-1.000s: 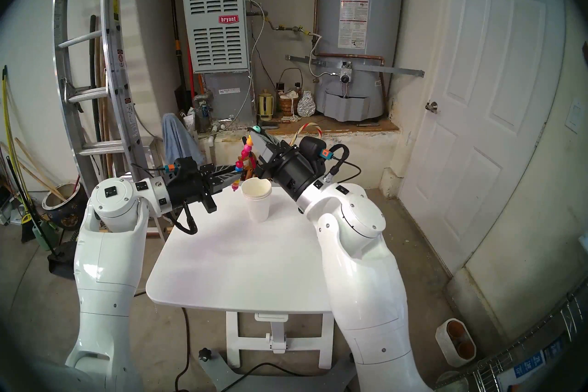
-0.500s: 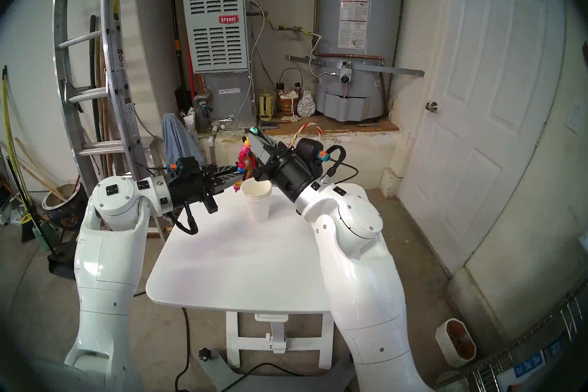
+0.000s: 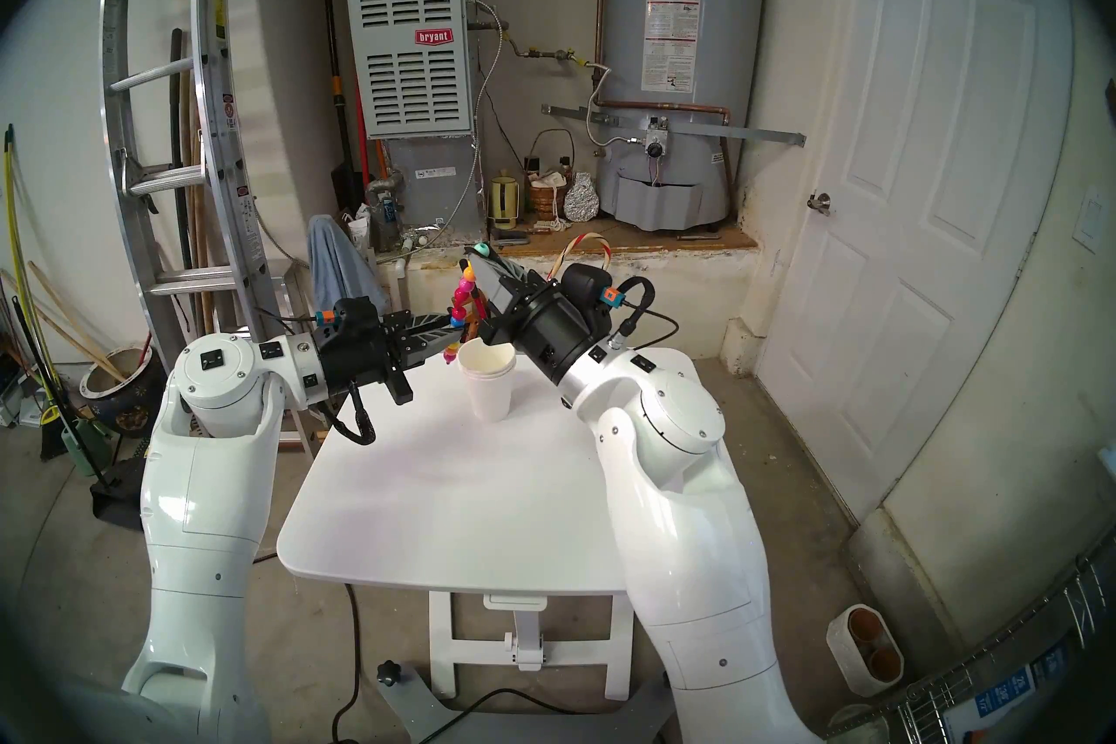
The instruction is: Switch the marker to another color
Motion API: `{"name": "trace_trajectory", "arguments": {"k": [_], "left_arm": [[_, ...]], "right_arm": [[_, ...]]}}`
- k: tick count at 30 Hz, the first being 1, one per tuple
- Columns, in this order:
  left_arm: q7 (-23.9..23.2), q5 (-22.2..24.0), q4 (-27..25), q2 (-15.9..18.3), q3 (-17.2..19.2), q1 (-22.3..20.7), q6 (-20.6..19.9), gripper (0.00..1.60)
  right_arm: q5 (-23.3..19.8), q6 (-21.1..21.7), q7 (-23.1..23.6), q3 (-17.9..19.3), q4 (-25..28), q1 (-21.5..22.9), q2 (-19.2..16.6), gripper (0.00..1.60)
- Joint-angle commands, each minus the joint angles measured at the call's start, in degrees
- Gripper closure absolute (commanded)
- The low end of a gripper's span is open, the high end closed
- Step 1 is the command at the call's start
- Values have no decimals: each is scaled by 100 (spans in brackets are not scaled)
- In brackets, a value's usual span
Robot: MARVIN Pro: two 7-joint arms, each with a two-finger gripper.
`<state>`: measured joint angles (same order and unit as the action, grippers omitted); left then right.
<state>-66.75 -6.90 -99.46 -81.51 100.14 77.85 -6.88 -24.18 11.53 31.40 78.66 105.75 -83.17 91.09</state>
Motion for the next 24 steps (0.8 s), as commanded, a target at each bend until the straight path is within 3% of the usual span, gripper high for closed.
{"name": "trace_trajectory", "arguments": {"k": [1, 24], "left_arm": [[16, 44, -20, -27, 18, -73, 45, 160], [-17, 51, -87, -53, 34, -50, 12, 160]], "right_arm": [[-30, -40, -4, 24, 89, 89, 50, 160], [-34, -35, 34, 53, 112, 34, 64, 160]]}}
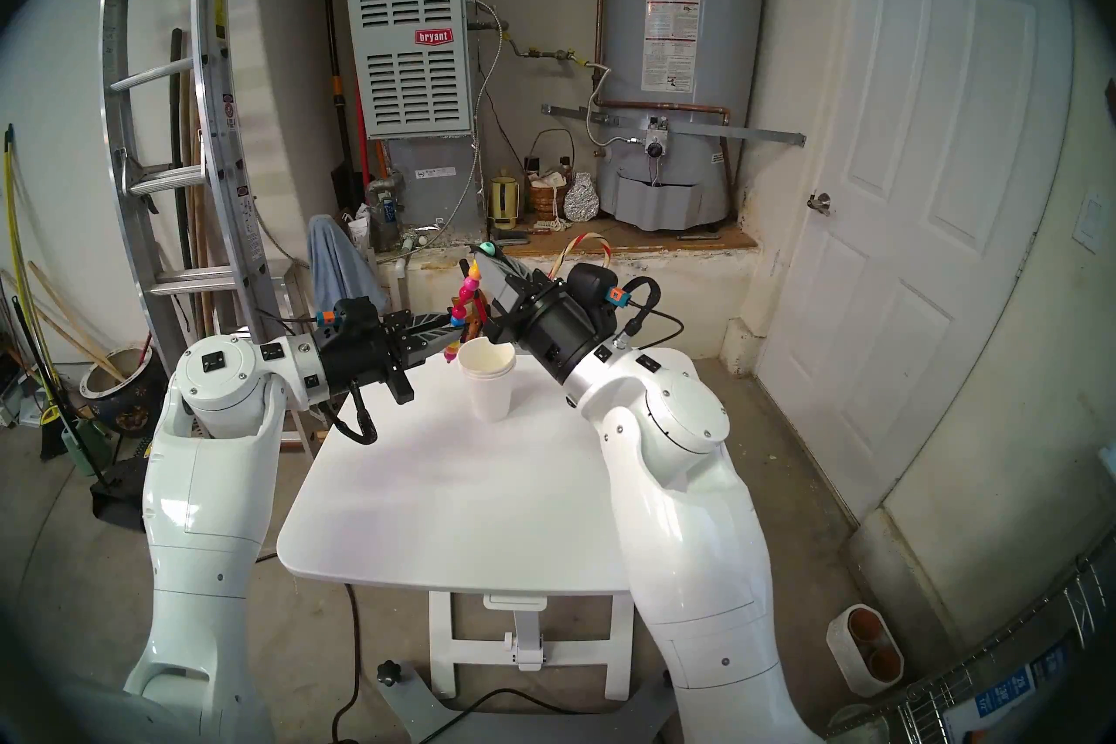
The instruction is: Switch the marker to another color
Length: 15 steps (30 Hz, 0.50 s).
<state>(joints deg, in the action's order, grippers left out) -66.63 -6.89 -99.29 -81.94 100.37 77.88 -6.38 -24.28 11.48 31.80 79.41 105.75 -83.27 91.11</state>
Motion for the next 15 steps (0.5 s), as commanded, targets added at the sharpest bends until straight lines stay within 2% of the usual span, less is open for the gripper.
{"name": "trace_trajectory", "arguments": {"k": [1, 15], "left_arm": [[-30, 49, -106, -12, 11, -51, -37, 160], [-55, 30, -143, -47, 15, -45, -25, 160]], "right_arm": [[-22, -28, -7, -23, 114, 40, 63, 160], [-32, -25, 9, -17, 108, 23, 65, 160]]}}
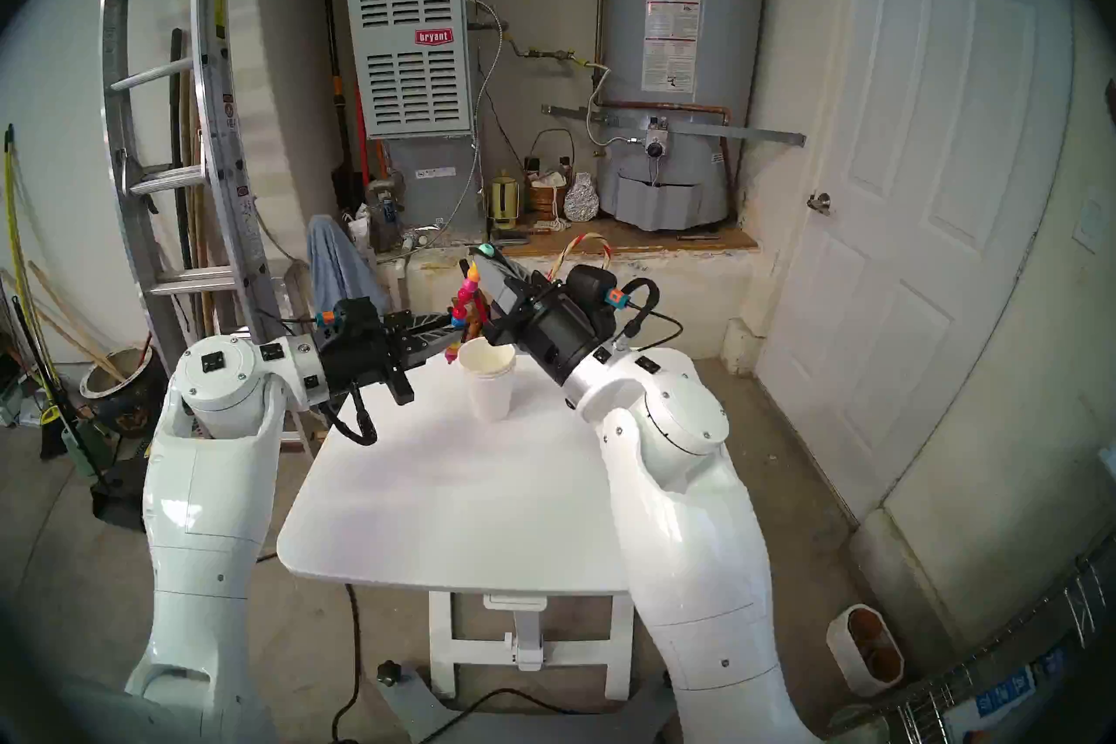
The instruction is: Switch the marker to another color
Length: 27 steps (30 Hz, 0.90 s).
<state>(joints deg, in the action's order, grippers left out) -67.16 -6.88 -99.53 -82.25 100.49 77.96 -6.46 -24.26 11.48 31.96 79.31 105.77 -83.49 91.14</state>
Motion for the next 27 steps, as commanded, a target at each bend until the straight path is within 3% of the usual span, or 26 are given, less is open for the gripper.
{"name": "trace_trajectory", "arguments": {"k": [1, 15, 27], "left_arm": [[-3, 30, -114, -19, 2, -58, -14, 160], [-16, 9, -75, -32, -1, -98, -21, 160], [-65, 29, -71, -49, 0, -158, -141, 160]], "right_arm": [[-34, -22, -6, -6, 107, 45, 60, 160], [-6, -20, -5, 0, 105, 41, 33, 160], [586, -632, 78, -258, -11, -25, -108, 160]]}}
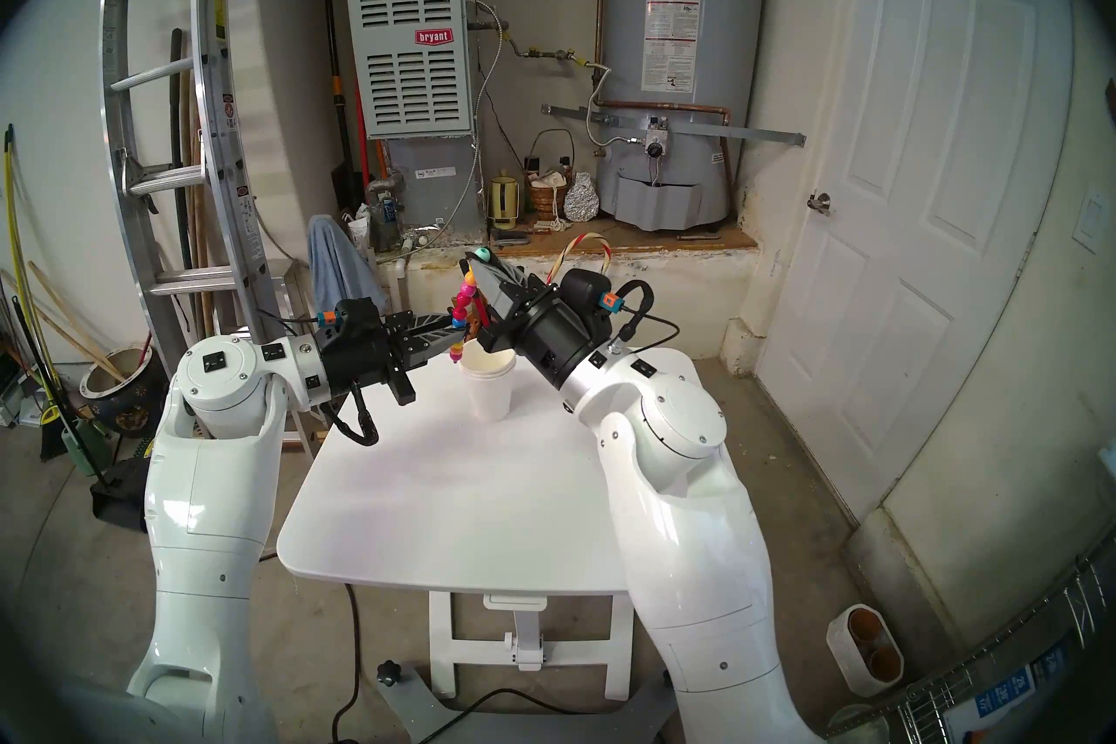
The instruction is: Switch the marker to another color
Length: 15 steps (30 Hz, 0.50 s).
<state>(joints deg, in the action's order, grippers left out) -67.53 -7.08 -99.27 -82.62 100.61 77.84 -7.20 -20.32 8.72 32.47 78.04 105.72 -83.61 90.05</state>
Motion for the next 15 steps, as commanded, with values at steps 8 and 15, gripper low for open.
{"name": "trace_trajectory", "arguments": {"k": [8, 15], "left_arm": [[-82, 46, -113, -9, -8, -194, -232, 160], [-117, 54, -115, -11, 24, -236, -323, 160]], "right_arm": [[600, -945, 12, -263, -55, -77, -50, 160], [711, -1178, 40, -231, -78, -103, -68, 160]]}}
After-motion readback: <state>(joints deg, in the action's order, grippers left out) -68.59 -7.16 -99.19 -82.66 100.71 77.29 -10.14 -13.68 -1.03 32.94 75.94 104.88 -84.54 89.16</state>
